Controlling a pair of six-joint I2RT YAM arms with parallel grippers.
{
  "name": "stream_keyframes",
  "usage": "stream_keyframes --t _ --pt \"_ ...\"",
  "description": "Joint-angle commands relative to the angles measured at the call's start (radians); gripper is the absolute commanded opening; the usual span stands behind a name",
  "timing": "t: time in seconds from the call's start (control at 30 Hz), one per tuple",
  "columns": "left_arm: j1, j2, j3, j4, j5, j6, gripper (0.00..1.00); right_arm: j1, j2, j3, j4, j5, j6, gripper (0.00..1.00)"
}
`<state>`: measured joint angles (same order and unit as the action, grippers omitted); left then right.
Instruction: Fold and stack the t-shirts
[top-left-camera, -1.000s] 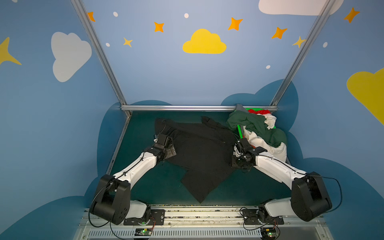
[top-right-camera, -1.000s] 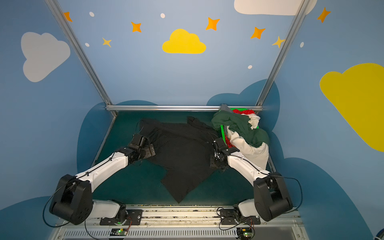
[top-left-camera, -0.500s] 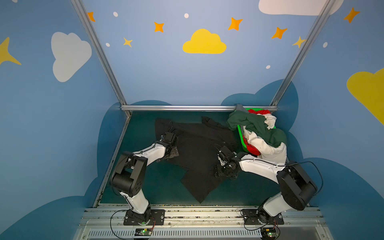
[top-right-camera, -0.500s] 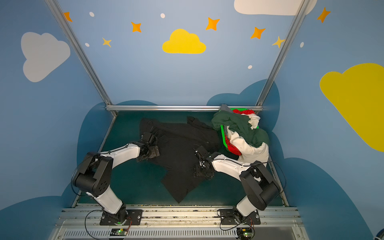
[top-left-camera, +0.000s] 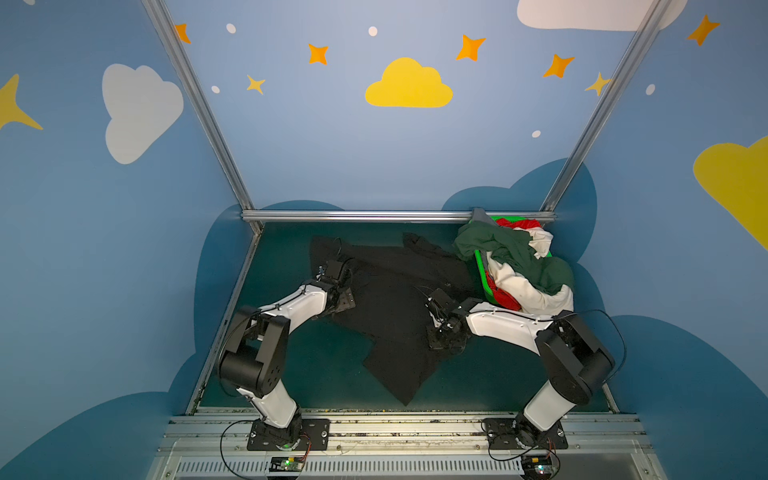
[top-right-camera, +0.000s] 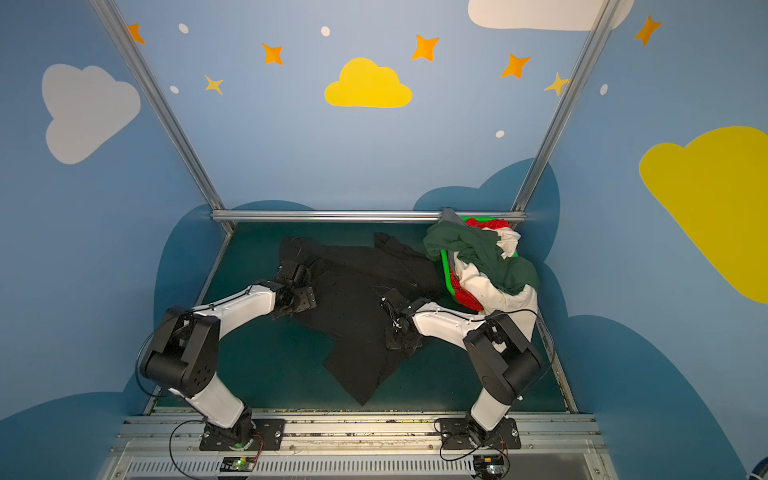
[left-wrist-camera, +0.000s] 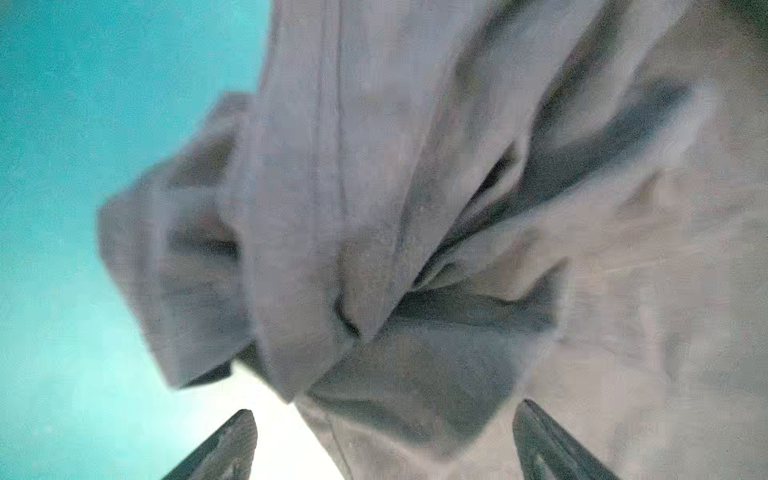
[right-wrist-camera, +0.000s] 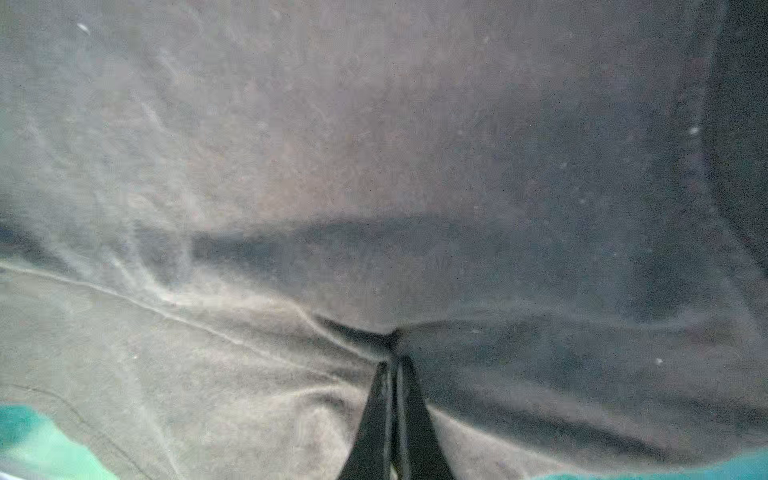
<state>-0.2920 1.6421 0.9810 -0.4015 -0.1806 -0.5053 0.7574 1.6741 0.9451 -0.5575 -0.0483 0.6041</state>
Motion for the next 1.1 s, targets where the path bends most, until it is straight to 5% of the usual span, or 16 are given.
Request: stream_keyframes --t 0.0,0.2,0.67,1.07 --pt "0.008 -0.066 -0.031 -0.021 0.029 0.001 0.95 -0.013 0.059 -0.017 -0.017 0.02 -0.012 0.0" --pt "0.01 -0.134 -0.068 -0.01 0.04 0.002 0.95 -0.067 -0.011 -0.042 -0.06 0.072 -0.032 0.0" --pt "0.037 -0.042 0.009 -0.005 0.089 0.007 0.94 -0.273 -0.19 -0.164 -0.088 0.066 -0.068 0.0" --pt "0.054 0.252 0.202 -0.064 0.074 -0.005 0.86 -0.354 -0.202 -0.11 -0.15 0.041 -0.095 0.0"
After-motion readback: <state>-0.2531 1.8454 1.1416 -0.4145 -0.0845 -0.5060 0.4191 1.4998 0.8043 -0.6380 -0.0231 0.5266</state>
